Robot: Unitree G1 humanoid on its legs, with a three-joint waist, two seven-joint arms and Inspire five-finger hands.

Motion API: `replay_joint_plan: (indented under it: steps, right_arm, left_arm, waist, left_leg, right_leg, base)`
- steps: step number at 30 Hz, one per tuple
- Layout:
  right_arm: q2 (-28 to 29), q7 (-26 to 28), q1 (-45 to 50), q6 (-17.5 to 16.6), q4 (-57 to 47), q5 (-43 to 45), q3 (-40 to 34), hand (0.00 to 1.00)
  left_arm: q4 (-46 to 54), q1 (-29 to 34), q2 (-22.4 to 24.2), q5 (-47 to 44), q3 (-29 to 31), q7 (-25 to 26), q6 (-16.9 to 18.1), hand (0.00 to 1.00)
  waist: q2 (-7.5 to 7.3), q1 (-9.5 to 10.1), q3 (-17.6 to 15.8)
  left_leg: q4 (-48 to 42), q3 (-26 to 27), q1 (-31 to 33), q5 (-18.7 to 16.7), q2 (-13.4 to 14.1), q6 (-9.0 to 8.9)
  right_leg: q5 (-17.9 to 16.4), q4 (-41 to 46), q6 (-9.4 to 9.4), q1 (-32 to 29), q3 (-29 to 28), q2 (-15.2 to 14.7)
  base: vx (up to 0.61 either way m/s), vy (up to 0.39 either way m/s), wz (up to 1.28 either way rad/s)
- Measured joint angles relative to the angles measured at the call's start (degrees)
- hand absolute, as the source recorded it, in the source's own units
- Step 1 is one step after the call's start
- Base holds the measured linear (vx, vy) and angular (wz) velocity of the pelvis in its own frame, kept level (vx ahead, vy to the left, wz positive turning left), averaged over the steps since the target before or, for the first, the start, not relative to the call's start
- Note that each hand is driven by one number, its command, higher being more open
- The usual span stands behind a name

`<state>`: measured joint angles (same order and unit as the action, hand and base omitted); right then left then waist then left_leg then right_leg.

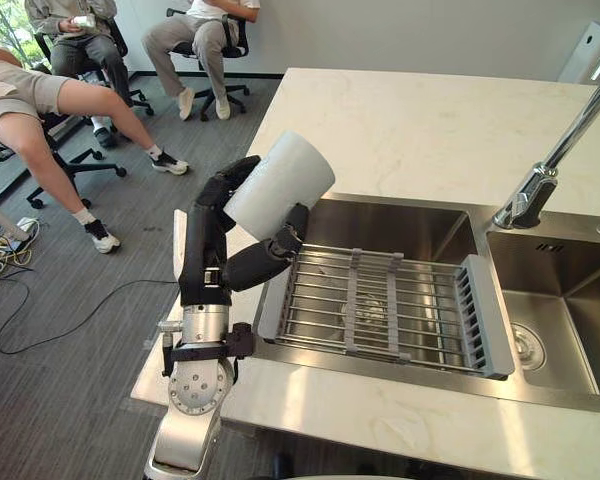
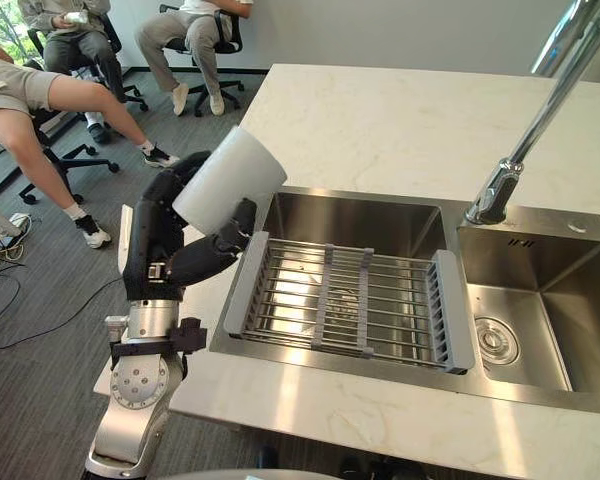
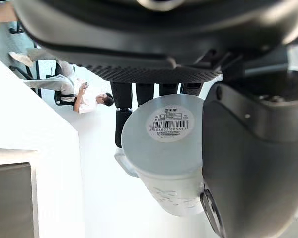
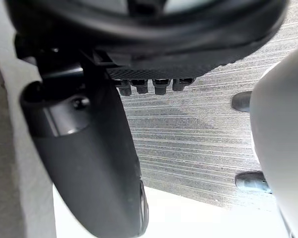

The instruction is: Walk over to the sink, pick up the cup, carry it to the dishwasher, place the cup inside the dishwasher, then close the dishwasher door

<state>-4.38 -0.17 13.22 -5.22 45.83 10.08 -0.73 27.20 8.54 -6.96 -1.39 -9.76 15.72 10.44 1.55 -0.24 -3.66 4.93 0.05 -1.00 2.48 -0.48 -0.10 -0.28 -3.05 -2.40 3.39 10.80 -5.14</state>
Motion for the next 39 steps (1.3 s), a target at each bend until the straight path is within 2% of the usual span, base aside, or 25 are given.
replay_joint_plan:
  steps: [2, 9, 12, 14, 17, 18, 19, 21, 22, 23, 25, 26, 27, 28, 29, 30, 32, 33, 35, 37, 38, 39]
  right_arm:
    - [-0.1, -0.1, 0.0, 0.0, 0.8, 0.0, 0.0, 1.0]
    - [0.1, -0.4, -0.3, 0.2, 2.0, 0.0, 0.1, 1.0]
    - [0.0, -0.6, -0.8, 0.2, 2.9, 0.0, 0.2, 1.0]
    - [-0.3, -1.0, -1.5, 0.5, 3.3, 0.0, 0.6, 1.0]
    - [-0.7, -1.4, -2.5, 0.5, 2.4, -0.1, 1.1, 1.0]
    - [-0.7, -1.6, -2.5, 0.5, 1.7, -0.1, 1.1, 1.0]
    - [-0.7, -1.9, -2.3, 0.6, 1.7, -0.1, 1.2, 1.0]
    - [-0.2, -2.4, -1.7, 0.6, 1.0, -0.1, 1.8, 1.0]
    - [-0.1, -2.5, -1.6, 0.6, -0.2, 0.0, 2.8, 1.0]
    - [-0.1, -2.6, -1.8, 0.6, -1.1, 0.0, 3.9, 1.0]
    - [0.5, -2.8, -3.0, 0.1, -2.7, 0.5, 5.6, 1.0]
    - [0.9, -2.9, -3.7, 0.1, -3.7, 1.7, 5.8, 1.0]
    - [1.3, -2.9, -4.1, 0.2, -3.7, 1.7, 6.3, 1.0]
    - [1.9, -2.9, -4.6, 0.4, -3.6, 1.7, 6.7, 1.0]
    - [2.3, -3.0, -5.0, 0.4, -3.8, 1.7, 6.4, 1.0]
    - [2.7, -3.2, -5.2, 0.4, -3.8, 1.7, 6.2, 1.0]
    - [2.0, -4.2, -5.0, 0.6, -6.2, 2.1, 6.0, 1.0]
    - [1.8, -4.3, -4.6, 0.7, -7.2, 2.2, 6.0, 1.0]
    - [1.3, -4.5, -3.5, 0.6, -10.7, 2.3, 5.8, 1.0]
    - [1.3, -4.4, -3.5, 0.5, -10.7, 2.3, 4.9, 1.0]
    - [1.6, -4.4, -3.6, 0.6, -10.6, 2.3, 4.0, 1.0]
    - [2.0, -4.3, -3.5, 0.6, -9.9, 2.3, 2.9, 1.0]
  left_arm:
    - [0.0, 1.4, 0.9, -2.2, 0.6, 0.3, 0.0, 0.0]
    - [0.1, 5.5, 2.1, -4.6, 2.7, 0.4, 0.0, 0.0]
    - [0.1, 6.4, 2.9, -5.7, 2.6, 0.3, 0.0, 0.0]
    - [0.2, 6.5, 2.9, -6.0, 2.6, 0.4, 0.1, 0.0]
    - [0.2, 5.8, 3.2, -6.5, 2.3, 0.6, 0.1, 0.0]
    - [0.1, 5.2, 3.4, -6.5, 1.9, 0.7, 0.1, 0.0]
    - [0.0, 4.7, 3.4, -6.5, 1.3, 0.7, 0.0, 0.0]
    - [0.1, 4.7, 3.6, -6.4, 0.1, 0.7, 0.3, 0.0]
    - [0.2, 4.7, 3.8, -6.4, -0.2, 0.8, 0.4, 0.0]
    - [0.2, 4.7, 3.8, -6.4, -0.3, 0.9, 0.4, 0.0]
    - [2.2, 4.8, 4.1, -6.5, -0.8, 1.2, 0.4, 0.0]
    - [2.5, 4.8, 5.4, -6.5, -2.0, 1.6, 0.5, 0.0]
    - [2.5, 5.1, 6.0, -6.7, -2.9, 1.8, 0.5, 0.0]
    - [2.4, 5.5, 6.2, -6.8, -3.8, 1.8, 0.5, 0.0]
    - [2.5, 5.2, 6.2, -7.0, -5.1, 1.6, 0.5, 0.0]
    - [2.5, 5.1, 6.2, -7.0, -5.8, 1.3, 0.5, 0.0]
    - [2.6, 4.1, 5.9, -7.1, -7.6, -0.4, 0.5, 0.0]
    - [2.6, 3.9, 5.9, -7.2, -7.8, -0.9, 0.5, 0.0]
    - [2.6, 3.2, 6.3, -8.5, -8.9, -1.6, 0.5, 0.0]
    - [1.6, 1.5, 6.4, -9.5, -10.7, -2.4, 0.5, 0.0]
    - [1.2, 0.5, 6.2, -9.9, -11.8, -2.6, 0.5, 0.0]
    - [0.8, -0.3, 5.5, -9.9, -12.8, -2.8, 0.7, 0.0]
  waist:
    - [-0.16, 0.77, 0.5]
    - [-0.69, 1.2, 1.4]
    - [-0.91, 2.02, 1.4]
    - [-0.86, 2.4, 1.3]
    - [-0.33, 2.12, -0.4]
    - [-0.01, 1.85, -1.1]
    - [-0.5, 1.34, -1.2]
    - [-1.24, 1.8, -0.9]
    - [-1.78, 2.96, -1.0]
    - [-1.67, 4.28, -1.0]
    - [-1.24, 6.45, -1.7]
    - [0.86, 6.54, -2.8]
    - [1.72, 6.78, -3.2]
    - [1.98, 6.98, -3.2]
    - [1.82, 6.52, -3.3]
    - [1.79, 6.18, -3.3]
    - [0.47, 5.41, -4.0]
    - [0.38, 5.22, -4.1]
    - [0.69, 3.9, -3.6]
    - [1.35, 3.36, -2.8]
    - [1.87, 3.21, -2.3]
    - [1.33, 2.65, -1.5]
  left_leg:
    - [0.0, 0.3, 0.1, 0.0, 0.1, 0.01]
    - [-1.2, 0.8, 0.4, -0.7, 0.1, 0.11]
    - [-2.1, 1.3, 0.5, -1.2, 0.2, 0.09]
    - [-4.3, 1.5, 2.0, -2.5, 0.6, -0.37]
    - [-5.6, 0.3, 3.0, -2.6, 1.5, 0.09]
    - [-5.2, -1.3, 3.2, -2.1, 1.5, 0.83]
    - [-5.2, -4.3, 3.6, -1.2, 0.6, 0.73]
    - [-6.4, -8.3, 5.4, -0.5, -1.0, 0.7]
    - [-7.8, -10.9, 7.1, 0.1, -2.1, 0.36]
    - [-8.6, -12.6, 9.1, 0.5, -2.4, -0.36]
    - [-9.8, -16.3, 13.7, 2.6, -2.4, -2.71]
    - [-10.3, -20.2, 15.9, 3.9, -1.4, -4.07]
    - [-9.6, -22.0, 16.4, 5.2, -0.5, -5.16]
    - [-7.2, -22.1, 16.3, 8.0, 0.1, -5.31]
    - [-3.7, -18.2, 16.1, 9.3, 1.2, -3.43]
    - [-6.3, -13.9, 16.9, 7.4, 1.3, -1.69]
    - [-21.5, 1.2, 18.5, -2.1, 2.3, 0.75]
    - [-24.2, 3.8, 18.0, -4.1, 3.1, 0.64]
    - [-29.6, 9.5, 14.4, -9.7, 6.7, 0.53]
    - [-27.8, 11.7, 11.2, -11.3, 8.5, -0.23]
    - [-23.9, 12.2, 10.1, -11.7, 7.8, -0.85]
    - [-18.8, 12.1, 8.6, -11.1, 6.5, -2.17]
  right_leg:
    - [0.0, 0.1, 0.0, -0.2, -0.4, 0.0]
    - [0.0, 0.4, 0.0, -0.3, -0.9, 0.0]
    - [0.0, 1.4, -0.01, -0.7, -1.4, 0.0]
    - [-0.7, 5.1, -0.27, -3.0, -2.3, 0.0]
    - [-1.5, 12.3, -1.15, -6.1, -5.7, 0.5]
    - [-3.8, 16.5, -1.4, -7.1, -8.7, 0.2]
    - [-7.1, 23.4, -1.49, -7.7, -12.3, 0.2]
    - [-10.8, 27.3, -1.9, -7.1, -17.6, 0.6]
    - [-12.3, 26.3, -1.67, -6.3, -19.8, 0.6]
    - [-13.2, 24.2, -1.19, -5.9, -20.0, 0.7]
    - [-14.5, 18.9, -0.43, -6.0, -17.9, 1.4]
    - [-13.3, 17.5, 0.22, -6.1, -14.2, 3.3]
    - [-12.9, 17.4, 1.01, -6.0, -11.9, 4.6]
    - [-12.3, 16.9, 1.97, -5.9, -10.0, 5.4]
    - [-11.3, 15.5, 3.36, -6.1, -6.1, 5.2]
    - [-10.7, 15.0, 3.75, -6.1, -4.2, 5.1]
    - [-9.9, 16.2, 4.09, -7.1, 0.8, 2.4]
    - [-9.9, 16.7, 4.09, -7.3, 1.7, 1.8]
    - [-9.6, 17.7, 3.74, -7.5, 5.3, -0.2]
    - [-9.6, 18.4, 2.56, -7.6, 7.8, -1.3]
    - [-9.6, 18.8, 1.89, -7.7, 8.8, -1.8]
    - [-10.0, 18.7, 0.54, -8.1, 9.6, -2.4]
  base:
    - [-0.03, -0.003, -0.07]
    - [-0.02, -0.002, -0.04]
    - [-0.04, 0.0, -0.1]
    - [-0.06, 0.011, -0.08]
    - [-0.1, 0.037, 0.21]
    - [-0.08, 0.022, 0.89]
    - [-0.05, -0.01, 1.07]
    - [-0.03, -0.132, 1.35]
    - [-0.06, -0.183, 1.4]
    - [-0.06, -0.158, 1.0]
    - [-0.13, -0.228, 1.08]
    - [-0.21, -0.291, 1.39]
    - [-0.18, -0.204, 1.25]
    - [-0.29, -0.224, 1.21]
    - [-0.2, -0.126, 1.17]
    - [-0.26, -0.145, 1.43]
    - [-0.17, -0.099, 1.24]
    - [-0.14, -0.014, 1.0]
    - [-0.15, 0.087, 0.86]
    - [-0.14, 0.183, 0.76]
    - [-0.14, 0.253, 0.82]
    - [-0.11, 0.249, 0.62]
